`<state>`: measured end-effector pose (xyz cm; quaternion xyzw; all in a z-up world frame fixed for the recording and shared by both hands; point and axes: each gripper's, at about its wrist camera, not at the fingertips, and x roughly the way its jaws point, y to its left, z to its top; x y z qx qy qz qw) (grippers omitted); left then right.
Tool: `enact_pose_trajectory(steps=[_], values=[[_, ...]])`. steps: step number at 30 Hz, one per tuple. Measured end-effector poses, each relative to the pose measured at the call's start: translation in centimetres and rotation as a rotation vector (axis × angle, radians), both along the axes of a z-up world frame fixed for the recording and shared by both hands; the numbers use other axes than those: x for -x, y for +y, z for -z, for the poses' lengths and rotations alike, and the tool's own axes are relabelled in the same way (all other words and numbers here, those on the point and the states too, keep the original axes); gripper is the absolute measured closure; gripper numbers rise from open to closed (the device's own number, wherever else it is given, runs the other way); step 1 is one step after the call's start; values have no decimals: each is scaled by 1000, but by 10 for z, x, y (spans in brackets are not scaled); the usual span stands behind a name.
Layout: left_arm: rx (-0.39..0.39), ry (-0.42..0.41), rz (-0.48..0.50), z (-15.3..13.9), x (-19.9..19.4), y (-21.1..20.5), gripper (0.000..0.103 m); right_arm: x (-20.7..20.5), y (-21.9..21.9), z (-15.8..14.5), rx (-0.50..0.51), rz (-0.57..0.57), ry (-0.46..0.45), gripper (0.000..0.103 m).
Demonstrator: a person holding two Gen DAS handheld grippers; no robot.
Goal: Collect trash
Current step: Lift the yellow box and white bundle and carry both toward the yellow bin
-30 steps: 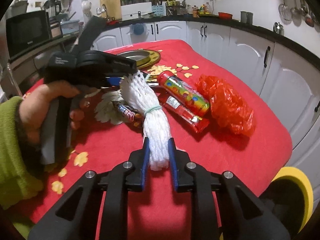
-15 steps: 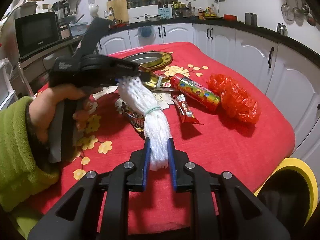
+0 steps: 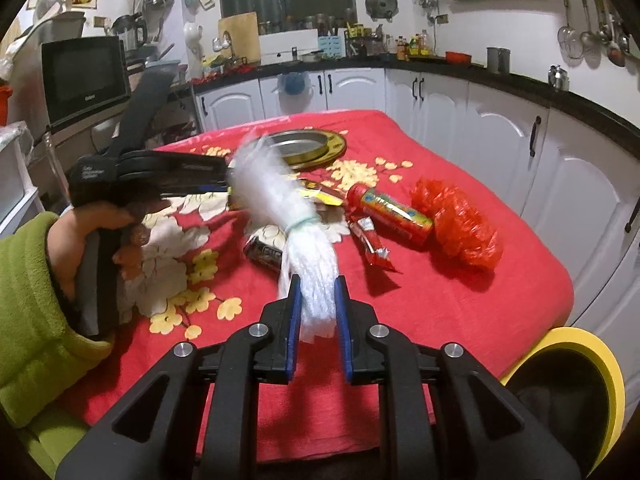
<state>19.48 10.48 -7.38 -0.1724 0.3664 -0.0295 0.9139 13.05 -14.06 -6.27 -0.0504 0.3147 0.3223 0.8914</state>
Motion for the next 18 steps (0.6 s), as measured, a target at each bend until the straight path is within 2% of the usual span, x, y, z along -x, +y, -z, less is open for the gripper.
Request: enact_pose_trajectory(steps=[18], values=[[-39,-127,13,-49,48,-20,83,6,-40,-26,-84,98,-61,87]])
